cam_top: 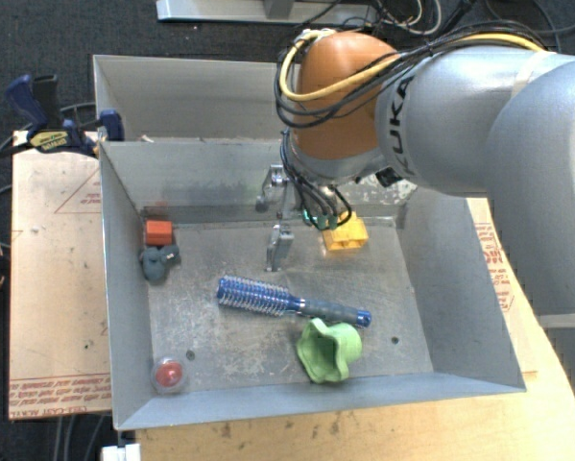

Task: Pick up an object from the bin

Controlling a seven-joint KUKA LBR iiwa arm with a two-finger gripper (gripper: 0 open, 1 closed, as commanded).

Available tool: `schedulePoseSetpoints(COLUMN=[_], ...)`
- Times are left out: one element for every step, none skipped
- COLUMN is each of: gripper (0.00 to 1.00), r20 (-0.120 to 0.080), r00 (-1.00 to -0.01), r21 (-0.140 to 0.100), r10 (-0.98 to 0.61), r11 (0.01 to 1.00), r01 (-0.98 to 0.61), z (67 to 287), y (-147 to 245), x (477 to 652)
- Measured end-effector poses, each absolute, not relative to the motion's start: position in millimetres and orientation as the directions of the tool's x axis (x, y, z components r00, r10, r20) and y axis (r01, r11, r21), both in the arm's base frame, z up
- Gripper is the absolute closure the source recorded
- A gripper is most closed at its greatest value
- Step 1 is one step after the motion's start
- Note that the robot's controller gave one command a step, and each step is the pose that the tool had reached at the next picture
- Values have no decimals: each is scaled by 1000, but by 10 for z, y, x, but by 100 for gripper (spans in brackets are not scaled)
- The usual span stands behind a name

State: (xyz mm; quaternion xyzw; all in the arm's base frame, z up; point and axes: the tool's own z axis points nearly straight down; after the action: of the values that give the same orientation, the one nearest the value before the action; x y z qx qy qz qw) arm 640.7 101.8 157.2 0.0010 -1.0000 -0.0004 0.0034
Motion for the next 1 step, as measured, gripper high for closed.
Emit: schedulePoseSetpoints(gripper=[0], r20=[-10], r00=[-997], r21=[5], r10=[79], r11=[997], r01=[79], z=[733], y=[853], x=[5795])
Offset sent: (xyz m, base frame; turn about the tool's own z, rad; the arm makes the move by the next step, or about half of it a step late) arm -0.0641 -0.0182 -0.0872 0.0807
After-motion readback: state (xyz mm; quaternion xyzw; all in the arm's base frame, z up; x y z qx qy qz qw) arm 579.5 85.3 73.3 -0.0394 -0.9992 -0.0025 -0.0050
